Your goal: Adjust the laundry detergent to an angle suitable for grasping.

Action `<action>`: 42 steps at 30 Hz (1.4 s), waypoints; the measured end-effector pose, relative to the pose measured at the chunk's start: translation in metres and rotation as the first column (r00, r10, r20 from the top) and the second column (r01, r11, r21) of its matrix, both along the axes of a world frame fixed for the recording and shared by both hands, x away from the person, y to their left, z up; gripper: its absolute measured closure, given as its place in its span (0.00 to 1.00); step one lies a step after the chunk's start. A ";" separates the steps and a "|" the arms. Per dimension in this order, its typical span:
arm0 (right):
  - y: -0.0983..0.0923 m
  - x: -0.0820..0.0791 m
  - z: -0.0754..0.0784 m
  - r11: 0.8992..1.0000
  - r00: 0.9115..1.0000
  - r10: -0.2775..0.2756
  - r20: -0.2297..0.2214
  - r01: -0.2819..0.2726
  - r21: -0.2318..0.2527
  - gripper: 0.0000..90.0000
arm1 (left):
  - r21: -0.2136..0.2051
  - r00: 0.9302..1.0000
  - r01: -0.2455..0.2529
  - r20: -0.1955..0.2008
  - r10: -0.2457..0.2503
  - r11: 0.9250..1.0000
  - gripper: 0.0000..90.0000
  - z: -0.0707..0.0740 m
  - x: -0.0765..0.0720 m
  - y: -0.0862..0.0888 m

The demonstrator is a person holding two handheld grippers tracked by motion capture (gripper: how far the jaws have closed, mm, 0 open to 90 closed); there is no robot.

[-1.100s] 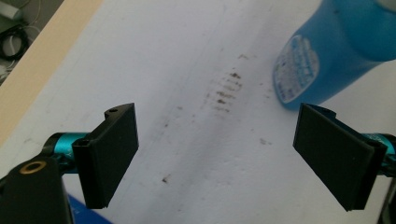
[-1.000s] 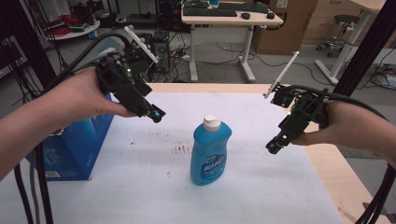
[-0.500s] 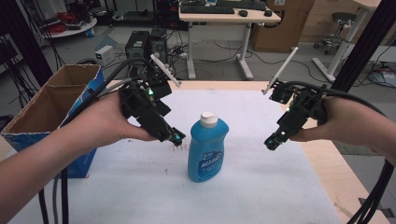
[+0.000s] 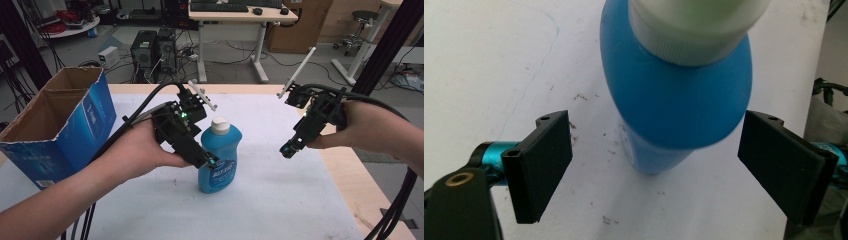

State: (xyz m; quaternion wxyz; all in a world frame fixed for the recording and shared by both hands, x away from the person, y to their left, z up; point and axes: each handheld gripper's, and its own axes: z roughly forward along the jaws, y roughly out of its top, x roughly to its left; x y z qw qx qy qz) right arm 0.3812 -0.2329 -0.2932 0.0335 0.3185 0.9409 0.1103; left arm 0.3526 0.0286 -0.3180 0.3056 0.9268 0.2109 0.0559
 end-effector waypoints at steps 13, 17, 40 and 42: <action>0.000 0.002 0.002 1.000 1.000 0.000 0.002 0.000 0.003 0.19 | 0.002 0.999 -0.043 -0.005 0.043 0.999 0.16 -0.013 0.004 -0.014; 0.001 0.002 0.002 1.000 1.000 -0.002 -0.002 0.002 0.001 0.19 | 0.000 0.999 -0.054 -0.003 0.054 0.999 0.16 -0.017 0.004 -0.019; 0.000 0.003 0.002 1.000 1.000 -0.001 -0.002 0.001 -0.001 0.19 | -0.005 0.994 -0.111 0.004 0.111 0.994 0.25 -0.023 0.004 -0.022; 0.000 0.002 0.001 1.000 1.000 -0.001 -0.002 0.001 -0.002 0.19 | -0.006 0.994 -0.113 0.007 0.113 0.994 0.28 -0.023 0.005 -0.023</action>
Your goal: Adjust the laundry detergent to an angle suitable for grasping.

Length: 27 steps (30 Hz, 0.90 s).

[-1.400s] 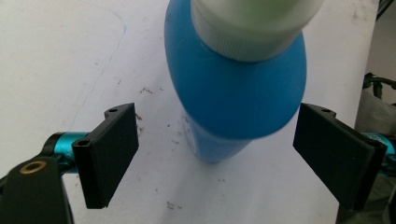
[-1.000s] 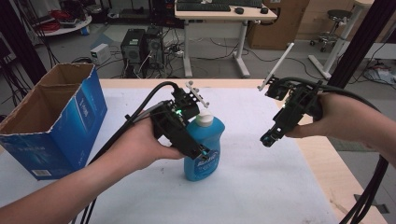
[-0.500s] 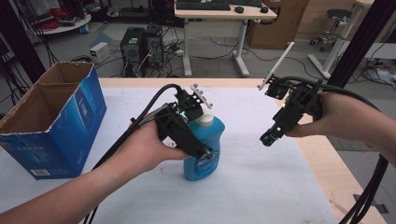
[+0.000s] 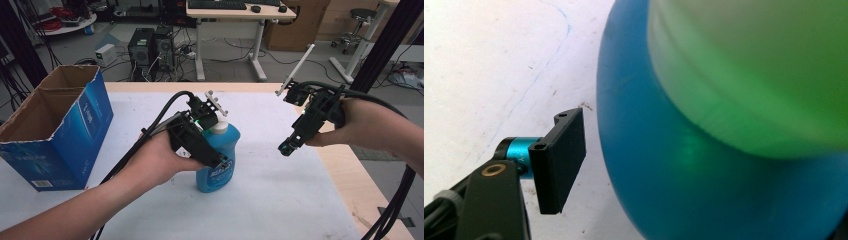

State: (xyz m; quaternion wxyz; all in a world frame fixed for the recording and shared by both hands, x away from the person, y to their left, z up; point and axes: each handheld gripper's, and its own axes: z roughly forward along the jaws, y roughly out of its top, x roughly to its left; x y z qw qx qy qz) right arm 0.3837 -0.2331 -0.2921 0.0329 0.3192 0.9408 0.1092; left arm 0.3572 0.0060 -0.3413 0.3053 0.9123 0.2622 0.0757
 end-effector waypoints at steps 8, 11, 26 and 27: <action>-0.001 -0.001 -0.001 1.000 1.000 -0.004 -0.002 0.004 0.002 0.19 | -0.009 1.000 -0.006 -0.006 0.006 1.000 0.29 0.000 0.000 -0.001; 0.000 -0.001 -0.001 1.000 1.000 -0.004 -0.002 0.004 -0.001 0.19 | -0.013 1.000 -0.005 -0.006 0.005 1.000 0.30 0.000 0.000 -0.001; -0.001 -0.001 -0.002 1.000 1.000 -0.007 -0.007 0.007 -0.002 0.19 | -0.040 0.999 0.002 -0.031 -0.003 0.999 0.38 -0.001 0.000 -0.002; -0.002 -0.001 -0.002 1.000 1.000 -0.003 -0.004 0.003 -0.002 0.19 | -0.041 1.000 0.001 -0.031 -0.003 0.999 0.38 -0.001 0.000 -0.002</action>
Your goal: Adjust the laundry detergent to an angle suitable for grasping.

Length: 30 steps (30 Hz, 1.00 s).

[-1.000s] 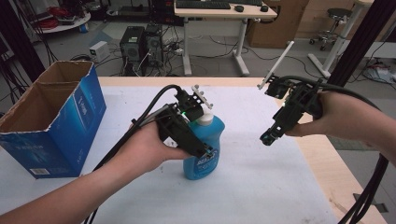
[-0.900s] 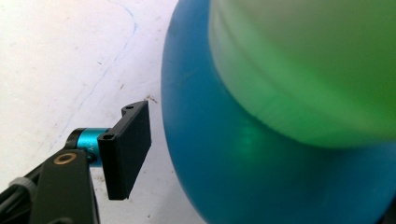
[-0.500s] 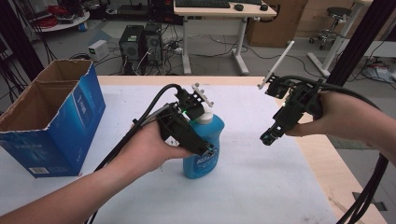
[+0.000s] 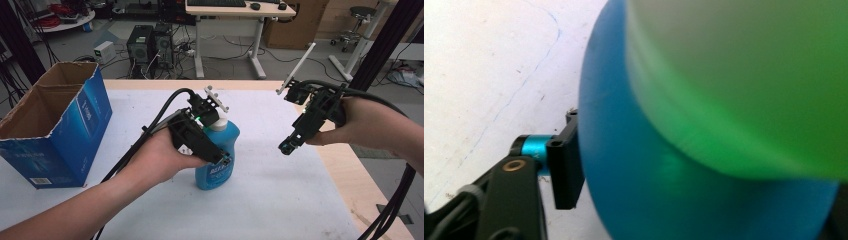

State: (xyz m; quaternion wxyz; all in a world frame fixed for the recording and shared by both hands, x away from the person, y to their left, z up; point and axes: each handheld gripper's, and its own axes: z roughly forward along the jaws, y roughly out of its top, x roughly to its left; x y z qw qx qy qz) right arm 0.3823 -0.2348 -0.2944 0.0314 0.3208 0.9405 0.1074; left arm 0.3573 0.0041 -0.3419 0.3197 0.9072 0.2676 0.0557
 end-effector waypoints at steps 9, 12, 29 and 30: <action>-0.001 -0.001 0.000 1.000 1.000 -0.007 -0.004 0.007 0.002 0.19 | -0.013 1.000 0.011 -0.006 -0.011 1.000 0.43 0.000 0.000 -0.001; -0.001 -0.001 0.000 1.000 1.000 -0.008 -0.001 0.008 0.001 0.19 | -0.013 1.000 0.011 -0.003 -0.011 1.000 0.44 0.000 0.000 -0.002; 0.000 -0.002 0.001 1.000 1.000 -0.007 0.002 0.007 0.002 0.19 | -0.027 0.994 0.098 0.052 -0.096 0.995 0.49 0.010 0.003 0.009; 0.000 -0.002 0.001 1.000 1.000 -0.007 0.001 0.007 0.003 0.19 | -0.033 0.992 0.112 0.059 -0.110 0.993 0.49 0.013 0.004 0.012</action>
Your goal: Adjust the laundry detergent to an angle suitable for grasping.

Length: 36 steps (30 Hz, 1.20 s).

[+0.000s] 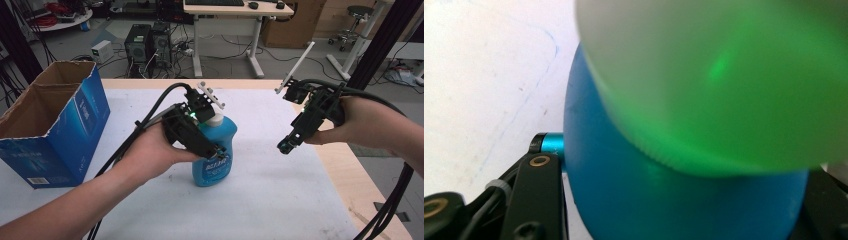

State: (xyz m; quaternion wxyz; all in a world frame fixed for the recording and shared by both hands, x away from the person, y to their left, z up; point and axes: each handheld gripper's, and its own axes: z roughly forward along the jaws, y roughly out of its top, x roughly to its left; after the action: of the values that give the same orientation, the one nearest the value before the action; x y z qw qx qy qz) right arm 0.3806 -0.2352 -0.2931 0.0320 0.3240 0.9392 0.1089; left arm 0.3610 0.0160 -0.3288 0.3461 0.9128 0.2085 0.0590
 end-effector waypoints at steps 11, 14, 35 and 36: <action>0.003 0.001 0.002 1.000 1.000 0.005 0.007 -0.005 0.003 0.19 | 0.038 0.976 0.215 0.031 -0.217 0.976 0.49 0.009 0.003 0.025; 0.006 0.001 0.001 1.000 1.000 0.006 0.007 -0.006 0.003 0.19 | 0.051 0.958 0.285 0.019 -0.286 0.957 0.49 0.001 0.003 0.026; 0.006 0.002 0.002 1.000 1.000 0.030 0.005 -0.030 0.000 0.19 | 0.073 0.978 0.209 -0.001 -0.209 0.975 0.29 0.006 -0.003 0.050; 0.006 0.002 0.003 0.999 0.999 0.033 0.007 -0.033 -0.001 0.19 | 0.081 0.980 0.198 -0.006 -0.198 0.977 0.26 0.008 -0.005 0.054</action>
State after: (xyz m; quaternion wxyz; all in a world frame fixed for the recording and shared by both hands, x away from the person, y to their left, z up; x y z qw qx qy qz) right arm 0.3827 -0.2292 -0.2904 0.0340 0.3082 0.9443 0.1100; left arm 0.3564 0.0703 -0.3207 0.3133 0.9423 0.1134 0.0336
